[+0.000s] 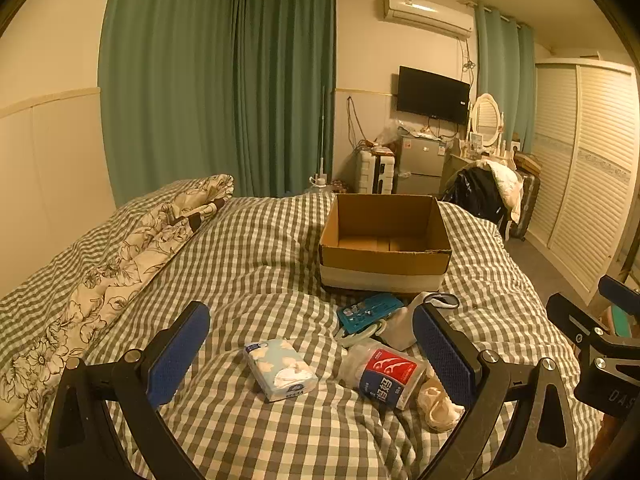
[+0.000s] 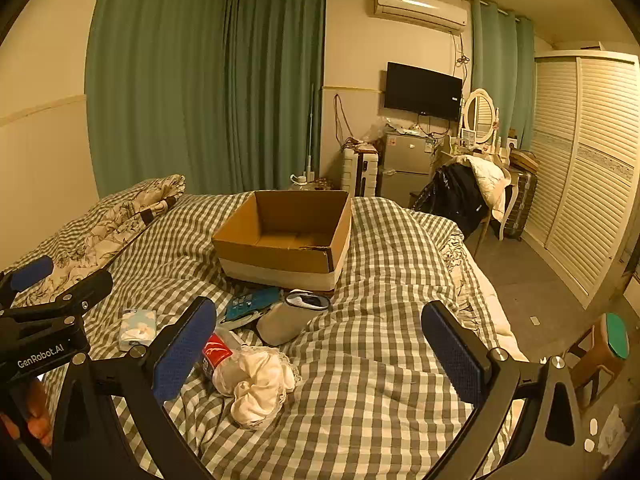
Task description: Organize objects
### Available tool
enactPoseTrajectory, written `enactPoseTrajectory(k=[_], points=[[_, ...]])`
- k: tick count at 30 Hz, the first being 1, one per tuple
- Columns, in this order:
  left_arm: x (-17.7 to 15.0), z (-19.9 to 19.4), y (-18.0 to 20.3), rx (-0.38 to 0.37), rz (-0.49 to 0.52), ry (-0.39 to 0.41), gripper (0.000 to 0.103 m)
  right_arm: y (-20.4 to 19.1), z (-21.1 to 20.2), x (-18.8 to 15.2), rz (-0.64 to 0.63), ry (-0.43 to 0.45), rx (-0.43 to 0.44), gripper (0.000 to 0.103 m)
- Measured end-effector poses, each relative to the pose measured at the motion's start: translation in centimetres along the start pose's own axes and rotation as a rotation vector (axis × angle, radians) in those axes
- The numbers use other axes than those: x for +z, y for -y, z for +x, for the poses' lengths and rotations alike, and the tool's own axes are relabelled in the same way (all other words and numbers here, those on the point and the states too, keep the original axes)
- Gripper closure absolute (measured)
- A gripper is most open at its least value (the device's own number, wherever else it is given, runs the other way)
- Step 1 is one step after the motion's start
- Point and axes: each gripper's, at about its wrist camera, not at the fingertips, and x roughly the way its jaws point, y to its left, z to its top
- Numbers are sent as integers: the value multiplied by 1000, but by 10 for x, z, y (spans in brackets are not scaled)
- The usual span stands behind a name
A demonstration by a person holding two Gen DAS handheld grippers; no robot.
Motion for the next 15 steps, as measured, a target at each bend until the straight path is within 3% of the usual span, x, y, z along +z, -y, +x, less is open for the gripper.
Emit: enactPoseTrajectory(k=[15], points=[[-1, -1, -2, -2, 1, -2, 0, -8, 2, -4, -21, -9, 19, 0]])
